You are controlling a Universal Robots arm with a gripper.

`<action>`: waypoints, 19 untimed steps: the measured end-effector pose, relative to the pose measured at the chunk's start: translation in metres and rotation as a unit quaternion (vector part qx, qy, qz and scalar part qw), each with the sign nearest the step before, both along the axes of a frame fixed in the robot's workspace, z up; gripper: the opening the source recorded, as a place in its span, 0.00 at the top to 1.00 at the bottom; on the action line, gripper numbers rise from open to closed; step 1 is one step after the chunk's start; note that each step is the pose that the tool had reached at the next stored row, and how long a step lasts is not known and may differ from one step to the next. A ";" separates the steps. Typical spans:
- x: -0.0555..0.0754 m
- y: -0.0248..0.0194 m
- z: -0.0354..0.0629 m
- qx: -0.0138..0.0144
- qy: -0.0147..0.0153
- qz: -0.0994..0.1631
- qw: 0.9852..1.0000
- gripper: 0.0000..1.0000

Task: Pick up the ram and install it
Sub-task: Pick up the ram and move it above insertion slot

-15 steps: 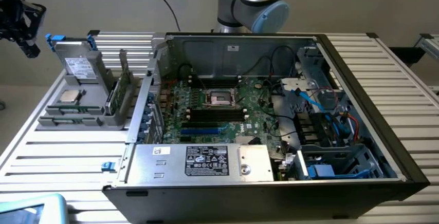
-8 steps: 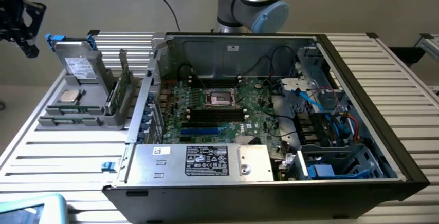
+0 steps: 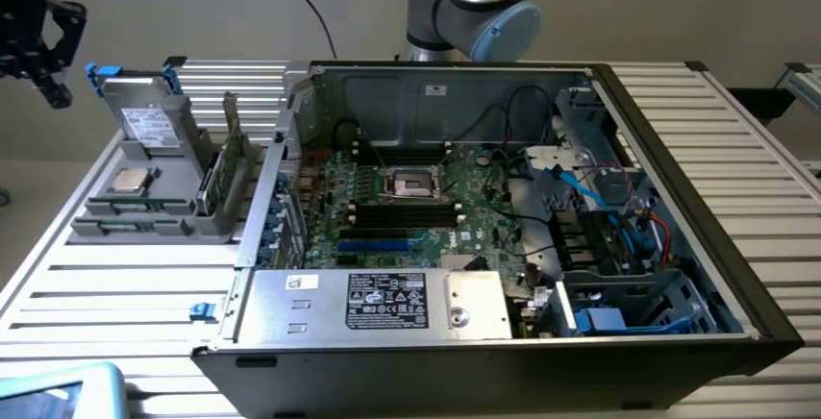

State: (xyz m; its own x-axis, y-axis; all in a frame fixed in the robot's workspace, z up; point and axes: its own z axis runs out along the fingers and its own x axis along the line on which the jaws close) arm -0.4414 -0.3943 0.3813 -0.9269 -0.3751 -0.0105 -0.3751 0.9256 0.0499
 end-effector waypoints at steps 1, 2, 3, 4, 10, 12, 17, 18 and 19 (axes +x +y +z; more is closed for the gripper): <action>0.001 0.0000 -0.0001 0.000 0.000 0.005 1.000 0.89; 0.001 0.0001 -0.0001 0.000 0.000 0.013 1.000 0.89; 0.001 0.0001 -0.0002 0.000 0.000 0.022 1.000 0.89; 0.001 0.0001 -0.0001 0.000 0.000 0.031 1.000 0.89; 0.001 0.0000 -0.0001 0.000 0.000 0.085 0.996 0.89; 0.001 0.0001 -0.0001 0.000 0.000 0.103 0.995 0.89; 0.001 0.0000 -0.0001 0.000 0.000 0.148 0.989 0.89; 0.001 0.0000 -0.0001 0.000 0.000 0.157 0.988 0.89; 0.001 0.0000 0.0000 0.000 0.000 0.166 0.986 0.89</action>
